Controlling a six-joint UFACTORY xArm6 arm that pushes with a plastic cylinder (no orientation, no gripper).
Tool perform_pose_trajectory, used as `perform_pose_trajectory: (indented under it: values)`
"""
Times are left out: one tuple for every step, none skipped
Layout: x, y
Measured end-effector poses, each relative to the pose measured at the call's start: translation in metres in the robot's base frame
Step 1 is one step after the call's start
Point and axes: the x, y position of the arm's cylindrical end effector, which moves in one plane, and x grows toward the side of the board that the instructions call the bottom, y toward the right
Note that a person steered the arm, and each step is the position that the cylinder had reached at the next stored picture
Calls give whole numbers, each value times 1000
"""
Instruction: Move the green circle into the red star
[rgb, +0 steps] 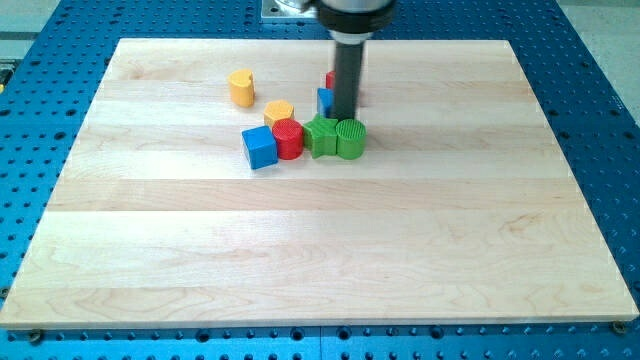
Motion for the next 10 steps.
perform_pose_trajectory:
  values:
    - [3,34]
    - [48,118]
    - [62,43]
    - [59,-10]
    - [43,-5]
    - [20,-2]
    - [-3,-2]
    - [-10,-47]
    - [-21,-51]
    - [10,-36]
